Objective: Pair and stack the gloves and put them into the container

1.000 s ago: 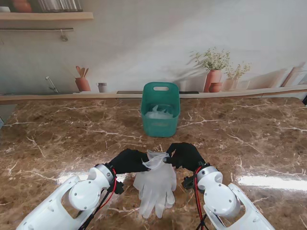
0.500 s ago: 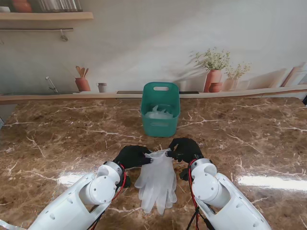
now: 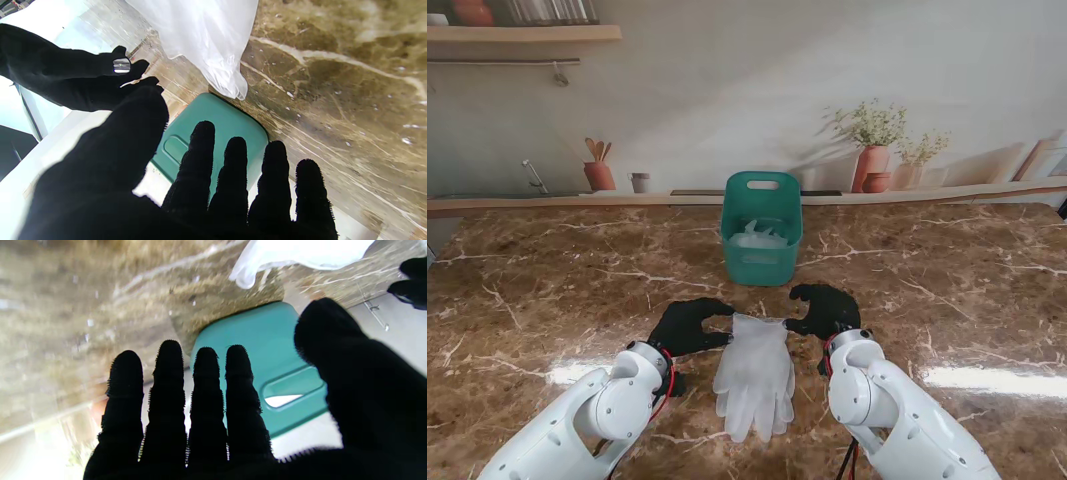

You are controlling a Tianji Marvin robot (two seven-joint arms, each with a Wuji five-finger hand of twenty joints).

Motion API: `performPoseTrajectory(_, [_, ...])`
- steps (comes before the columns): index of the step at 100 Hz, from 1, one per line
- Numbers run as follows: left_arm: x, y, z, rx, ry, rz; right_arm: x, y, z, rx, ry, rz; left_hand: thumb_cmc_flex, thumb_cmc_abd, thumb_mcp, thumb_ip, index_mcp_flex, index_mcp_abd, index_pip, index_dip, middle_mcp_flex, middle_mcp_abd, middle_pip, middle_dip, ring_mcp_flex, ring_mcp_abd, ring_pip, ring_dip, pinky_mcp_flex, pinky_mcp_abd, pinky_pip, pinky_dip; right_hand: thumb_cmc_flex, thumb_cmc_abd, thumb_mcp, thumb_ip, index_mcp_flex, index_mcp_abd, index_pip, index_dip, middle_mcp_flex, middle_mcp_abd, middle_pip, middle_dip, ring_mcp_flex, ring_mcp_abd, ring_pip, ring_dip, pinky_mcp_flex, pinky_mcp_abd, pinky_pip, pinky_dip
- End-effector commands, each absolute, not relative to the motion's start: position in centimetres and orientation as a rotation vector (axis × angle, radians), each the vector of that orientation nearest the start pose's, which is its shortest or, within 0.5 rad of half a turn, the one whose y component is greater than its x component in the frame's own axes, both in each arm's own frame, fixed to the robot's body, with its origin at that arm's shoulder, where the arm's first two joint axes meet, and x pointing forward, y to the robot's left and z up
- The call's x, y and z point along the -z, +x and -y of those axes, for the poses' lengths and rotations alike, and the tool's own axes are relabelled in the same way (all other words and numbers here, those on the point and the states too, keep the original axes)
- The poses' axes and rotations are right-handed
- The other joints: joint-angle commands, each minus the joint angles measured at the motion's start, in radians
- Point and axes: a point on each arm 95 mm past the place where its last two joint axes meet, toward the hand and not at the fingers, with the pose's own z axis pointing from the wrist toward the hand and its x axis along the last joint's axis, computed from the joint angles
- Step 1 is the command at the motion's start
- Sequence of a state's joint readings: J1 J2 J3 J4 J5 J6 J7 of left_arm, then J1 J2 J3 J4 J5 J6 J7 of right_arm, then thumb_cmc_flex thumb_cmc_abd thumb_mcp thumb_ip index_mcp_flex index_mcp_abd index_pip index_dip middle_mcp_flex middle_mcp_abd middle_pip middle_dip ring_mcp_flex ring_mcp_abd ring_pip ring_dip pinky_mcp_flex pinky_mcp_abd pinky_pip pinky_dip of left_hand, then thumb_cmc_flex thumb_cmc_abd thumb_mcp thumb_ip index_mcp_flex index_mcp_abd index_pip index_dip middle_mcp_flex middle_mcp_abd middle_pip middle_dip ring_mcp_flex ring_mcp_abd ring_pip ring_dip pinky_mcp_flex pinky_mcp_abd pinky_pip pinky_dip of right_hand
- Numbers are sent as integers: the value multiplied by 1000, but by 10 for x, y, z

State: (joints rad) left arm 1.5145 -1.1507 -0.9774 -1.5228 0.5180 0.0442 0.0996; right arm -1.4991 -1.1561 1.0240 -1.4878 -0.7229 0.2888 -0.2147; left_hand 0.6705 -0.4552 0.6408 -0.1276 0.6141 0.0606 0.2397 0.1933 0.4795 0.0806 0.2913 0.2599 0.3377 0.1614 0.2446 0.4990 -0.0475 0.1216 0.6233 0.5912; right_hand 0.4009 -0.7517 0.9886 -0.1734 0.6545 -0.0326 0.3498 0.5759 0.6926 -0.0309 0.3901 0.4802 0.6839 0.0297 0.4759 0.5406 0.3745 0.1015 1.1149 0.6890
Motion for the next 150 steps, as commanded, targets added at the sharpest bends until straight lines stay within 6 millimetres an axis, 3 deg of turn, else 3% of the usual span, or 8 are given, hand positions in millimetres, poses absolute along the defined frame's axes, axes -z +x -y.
performPoseTrajectory(1, [366, 373, 72, 1787, -1701, -1375, 358, 402, -34, -1476, 1462, -1241, -56, 23, -45, 14, -31, -1, -15, -11, -28, -8, -17, -14, -30, -49, -25, -20, -10, -36, -24, -17, -27, -2, -4, 35, -6, -2, 10, -9, -4, -5, 7, -28, -2, -34, -30, -37, -4, -5, -37, -1])
performPoseTrajectory(43, [337, 349, 54, 1892, -1607, -1218, 369, 421, -65, -1370, 1306, -1495, -52, 54, -111, 22, -13, -13, -3, -6, -6, -44, -28, -23, -16, -83, -48, -58, -12, -25, -69, -39, -15, -55, 46, 20, -34, 8, -17, -71, 32, 13, -105, -165, 110, 7, -184, -183, 115, 23, -67, -73])
performPoseTrajectory(63, [329, 345, 49, 1907, -1571, -1195, 389, 418, -83, -1255, 1303, -1602, -41, 72, -145, 27, -1, -21, 10, 1, 3, -40, -34, -27, -10, -83, -58, -67, -10, -17, -93, -42, -50, -15, 15, 23, -165, 92, -94, -135, 2, 46, -62, -172, 238, -11, 58, 5, 212, -30, 198, 38])
performPoseTrajectory(88, [328, 344, 48, 1913, -1564, -1192, 405, 406, -99, -1151, 1261, -1653, -38, 76, -156, 28, 17, -32, 26, 9, 3, -44, -37, -28, -10, -90, -63, -69, -15, -9, -102, -38, -47, -96, 63, 5, -104, 44, -36, -164, 221, -129, 424, 288, 250, -113, 518, 294, 175, -17, 227, 102])
performPoseTrajectory(105, [328, 345, 48, 1920, -1561, -1177, 412, 395, -105, -1113, 1274, -1669, -35, 81, -164, 28, 29, -40, 39, 15, 5, -41, -39, -29, -11, -82, -66, -70, -17, 3, -102, -31, -1, -168, 80, -45, 247, -153, 288, 69, 38, -128, 441, 588, -40, -107, 518, 387, -39, -23, 84, 150])
performPoseTrajectory(118, [328, 344, 47, 1917, -1554, -1182, 416, 391, -107, -1155, 1253, -1646, -36, 87, -175, 28, 39, -46, 50, 21, 6, -44, -41, -31, -14, -77, -67, -70, -19, 19, -102, -25, 97, -205, 42, -177, 254, -318, 538, 243, -147, -64, 200, 336, -313, -95, 243, 166, -132, -71, -35, 152])
performPoseTrajectory(136, [327, 344, 46, 1917, -1555, -1181, 413, 393, -109, -1283, 1232, -1599, -31, 92, -189, 30, 45, -53, 61, 27, 9, -42, -43, -31, -10, -80, -67, -70, -22, 28, -103, -17, 172, -261, 83, -178, 348, -346, 572, 463, 309, -55, 84, 50, 254, -43, 75, -14, 203, 0, 65, 80])
performPoseTrajectory(150, [327, 343, 44, 1917, -1557, -1179, 410, 396, -109, -1363, 1256, -1562, -27, 96, -198, 31, 54, -57, 69, 30, 16, -43, -43, -32, -6, -83, -67, -70, -23, 31, -105, -13, 237, -302, 99, -173, 404, -340, 600, 495, 602, -116, 149, 197, 539, -73, 213, 69, 444, -11, 271, 18])
